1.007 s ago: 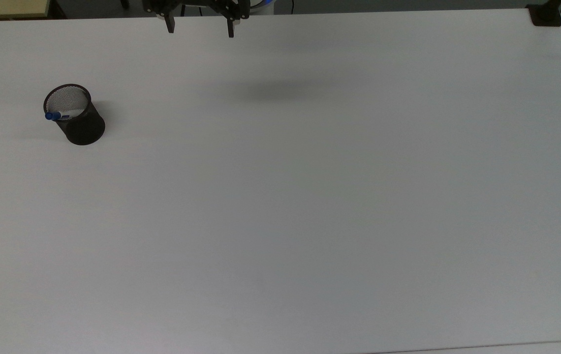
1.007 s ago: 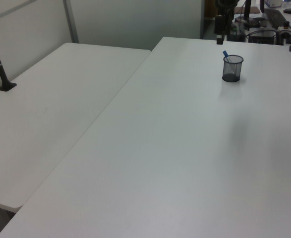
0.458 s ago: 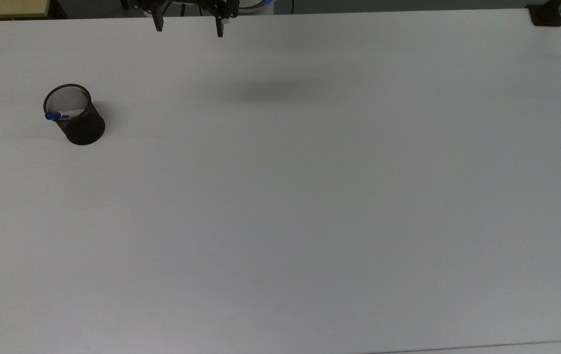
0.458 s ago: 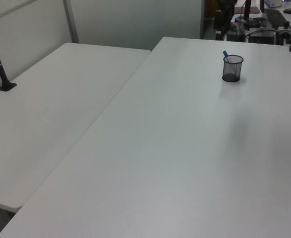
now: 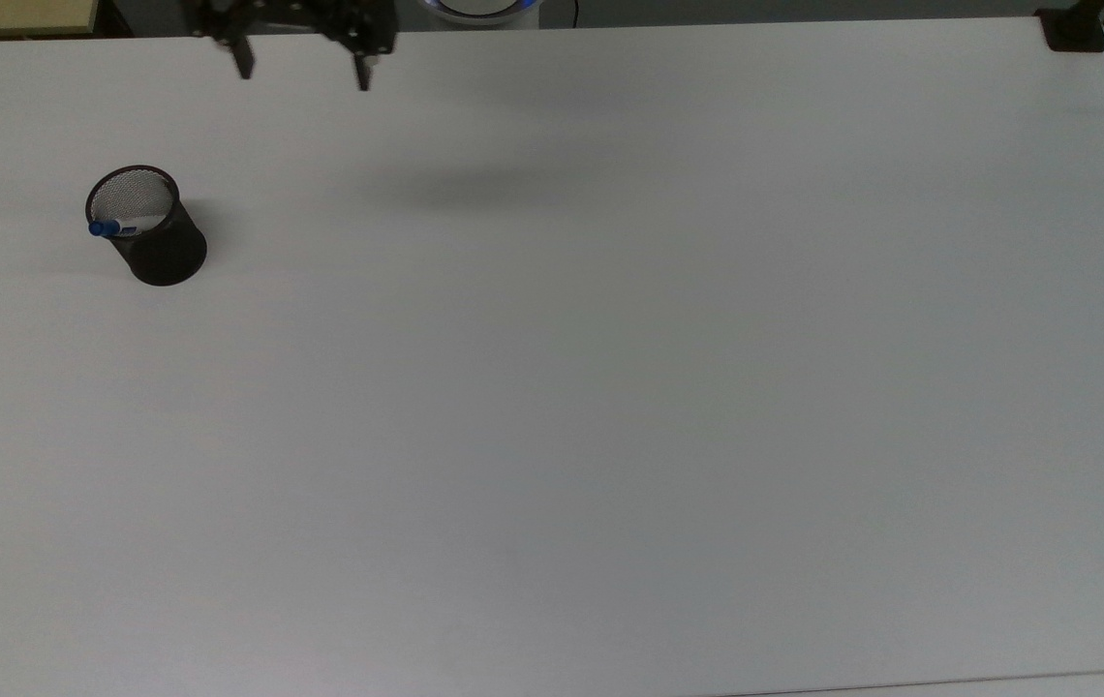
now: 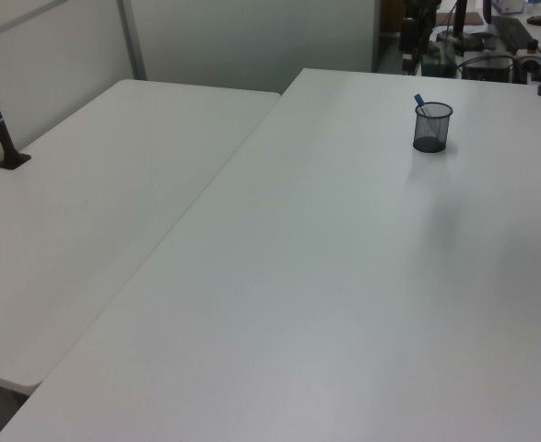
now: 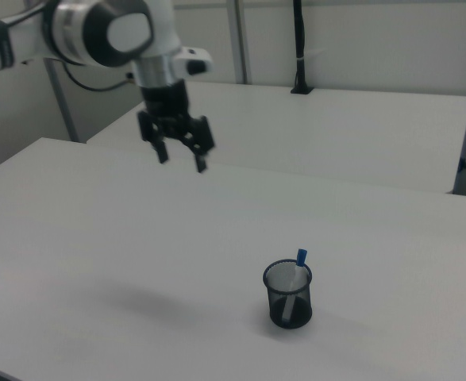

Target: Remove the marker

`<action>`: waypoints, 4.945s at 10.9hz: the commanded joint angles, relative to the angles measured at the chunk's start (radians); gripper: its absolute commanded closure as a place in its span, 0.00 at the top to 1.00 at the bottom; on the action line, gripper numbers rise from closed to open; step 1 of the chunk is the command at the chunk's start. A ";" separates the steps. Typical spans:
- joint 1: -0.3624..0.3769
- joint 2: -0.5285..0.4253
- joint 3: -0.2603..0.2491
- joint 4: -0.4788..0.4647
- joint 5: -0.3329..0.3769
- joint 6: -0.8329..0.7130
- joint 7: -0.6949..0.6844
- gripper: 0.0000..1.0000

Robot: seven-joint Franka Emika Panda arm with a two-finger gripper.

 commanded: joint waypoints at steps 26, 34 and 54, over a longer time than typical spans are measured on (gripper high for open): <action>-0.322 0.237 0.015 -0.038 -0.042 0.382 -0.274 0.14; -0.305 0.085 0.084 0.017 0.018 0.064 -0.317 0.14; 0.053 0.029 0.096 -0.019 0.004 -0.029 0.039 1.00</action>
